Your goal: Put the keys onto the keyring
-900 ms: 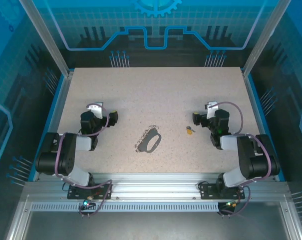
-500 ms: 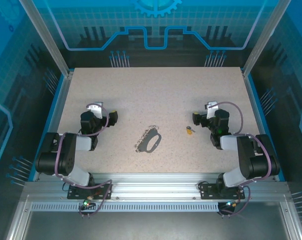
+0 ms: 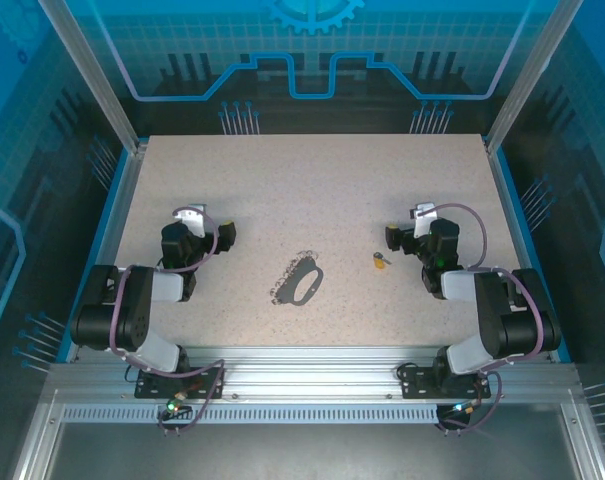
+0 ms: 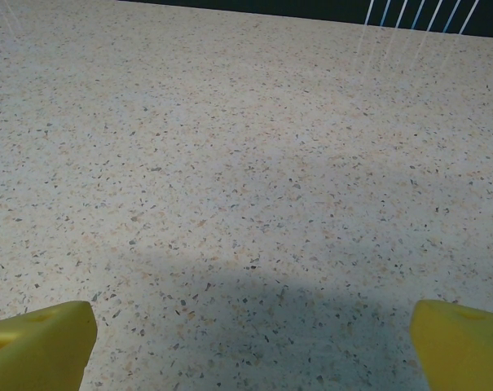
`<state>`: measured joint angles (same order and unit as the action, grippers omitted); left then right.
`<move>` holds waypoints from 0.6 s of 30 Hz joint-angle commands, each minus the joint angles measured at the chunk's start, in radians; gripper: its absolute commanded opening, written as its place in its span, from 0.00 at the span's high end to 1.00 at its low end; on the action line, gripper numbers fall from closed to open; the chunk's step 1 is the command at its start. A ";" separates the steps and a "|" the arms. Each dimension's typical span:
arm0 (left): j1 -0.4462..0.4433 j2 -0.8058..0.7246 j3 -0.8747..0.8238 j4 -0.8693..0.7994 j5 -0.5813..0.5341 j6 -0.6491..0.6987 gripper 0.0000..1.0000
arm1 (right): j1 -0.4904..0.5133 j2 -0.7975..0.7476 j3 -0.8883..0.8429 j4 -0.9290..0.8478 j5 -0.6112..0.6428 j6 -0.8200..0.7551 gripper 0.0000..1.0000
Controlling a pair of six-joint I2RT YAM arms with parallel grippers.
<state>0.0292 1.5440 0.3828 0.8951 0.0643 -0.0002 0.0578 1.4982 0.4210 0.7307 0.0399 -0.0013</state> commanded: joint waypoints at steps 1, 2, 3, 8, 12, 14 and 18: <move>0.001 0.000 0.002 0.015 -0.013 0.000 0.01 | 0.001 0.003 0.025 -0.001 0.015 -0.007 0.00; 0.001 -0.012 0.002 0.005 -0.017 -0.001 0.01 | 0.011 -0.013 0.037 -0.032 0.045 -0.007 0.00; 0.001 -0.030 0.007 -0.018 -0.022 -0.004 0.01 | 0.020 -0.035 0.053 -0.081 0.061 -0.010 0.00; 0.001 -0.149 0.081 -0.252 -0.046 -0.009 0.01 | 0.052 -0.137 0.223 -0.480 0.088 0.066 0.00; -0.001 -0.244 0.170 -0.458 -0.073 -0.080 0.01 | 0.040 -0.187 0.315 -0.661 0.030 0.212 0.00; -0.012 -0.277 0.234 -0.578 -0.066 -0.143 0.01 | 0.037 -0.205 0.355 -0.734 -0.040 0.250 0.00; -0.063 -0.309 0.348 -0.818 -0.034 -0.309 0.01 | 0.055 -0.239 0.383 -0.799 -0.218 0.267 0.00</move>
<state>0.0040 1.2640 0.6682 0.3202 0.0143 -0.1593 0.0982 1.2831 0.7784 0.0864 -0.0299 0.2050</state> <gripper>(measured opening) 0.991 0.997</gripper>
